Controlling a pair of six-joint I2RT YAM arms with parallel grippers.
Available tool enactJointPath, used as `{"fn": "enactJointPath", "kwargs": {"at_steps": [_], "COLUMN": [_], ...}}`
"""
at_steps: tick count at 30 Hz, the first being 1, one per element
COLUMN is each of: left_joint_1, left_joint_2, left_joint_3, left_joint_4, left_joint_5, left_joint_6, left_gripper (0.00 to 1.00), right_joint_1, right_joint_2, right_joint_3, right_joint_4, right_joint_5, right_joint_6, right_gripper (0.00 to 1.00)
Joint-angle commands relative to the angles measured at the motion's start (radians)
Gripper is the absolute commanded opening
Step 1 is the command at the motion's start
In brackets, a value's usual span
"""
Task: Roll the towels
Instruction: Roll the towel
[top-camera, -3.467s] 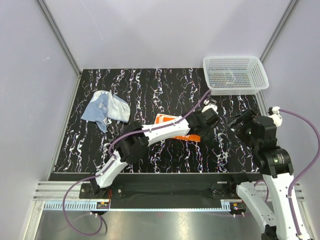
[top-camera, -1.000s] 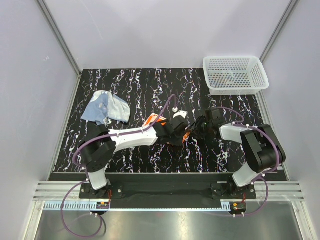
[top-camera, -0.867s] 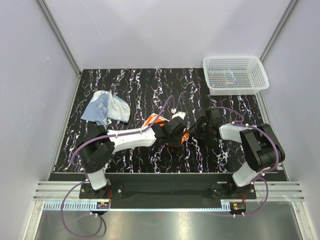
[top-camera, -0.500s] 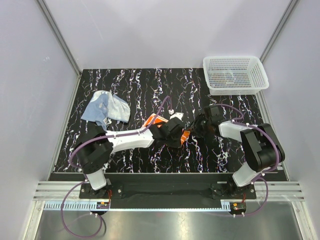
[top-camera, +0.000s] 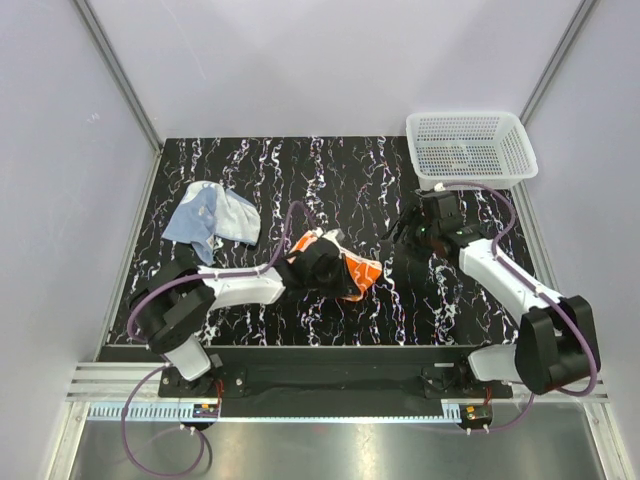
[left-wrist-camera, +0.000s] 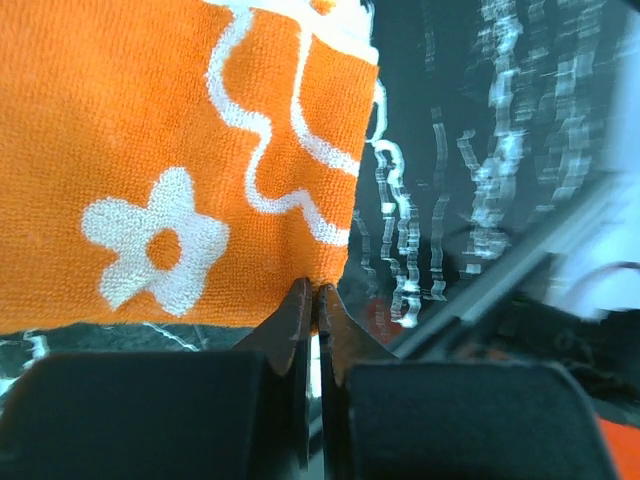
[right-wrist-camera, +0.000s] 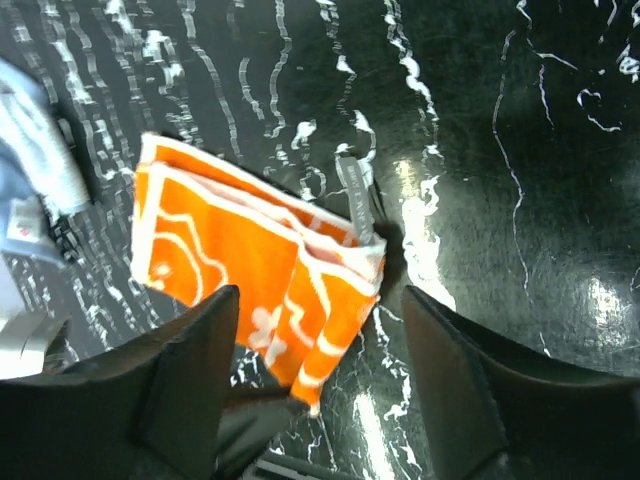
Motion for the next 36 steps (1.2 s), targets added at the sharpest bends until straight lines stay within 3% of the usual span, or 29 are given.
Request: {"fn": "enactJointPath", "kwargs": {"at_steps": [1, 2, 7, 12, 15, 17, 20, 28, 36], "left_joint_1": [0.054, 0.066, 0.124, 0.147, 0.146, 0.14, 0.128, 0.089, 0.028], "left_joint_2": [-0.047, -0.057, -0.064, -0.048, -0.063, -0.082, -0.125, -0.156, -0.137], "left_joint_3": [-0.139, -0.174, -0.31, -0.369, -0.305, -0.266, -0.234, -0.185, -0.105], "left_joint_4": [0.351, 0.464, 0.678, 0.829, 0.705, 0.529, 0.407, 0.286, 0.157], "left_joint_5": [0.137, 0.143, 0.165, 0.192, 0.205, 0.187, 0.141, 0.087, 0.012], "left_joint_6": [-0.165, -0.227, -0.343, -0.42, -0.337, -0.255, -0.199, -0.096, -0.004], "left_gripper": [0.0, 0.0, 0.0, 0.0, 0.0, 0.0, 0.0, 0.0, 0.0], "right_joint_1": [0.003, 0.002, 0.008, 0.042, 0.069, 0.072, 0.072, 0.088, 0.109], "right_joint_2": [-0.071, -0.082, -0.138, -0.129, -0.104, -0.083, -0.029, 0.164, 0.151], "right_joint_3": [0.003, -0.024, -0.118, -0.167, -0.167, -0.167, -0.159, -0.149, -0.132], "right_joint_4": [-0.026, -0.006, 0.131, 0.189, 0.192, 0.185, 0.175, 0.315, 0.337], "right_joint_5": [-0.026, -0.094, -0.241, -0.301, -0.292, -0.258, -0.218, -0.253, -0.238], "right_joint_6": [-0.032, -0.029, -0.01, -0.033, -0.042, -0.036, -0.036, 0.004, 0.017], "right_gripper": [0.7, 0.69, 0.64, 0.71, 0.8, 0.82, 0.83, 0.81, 0.78]}}
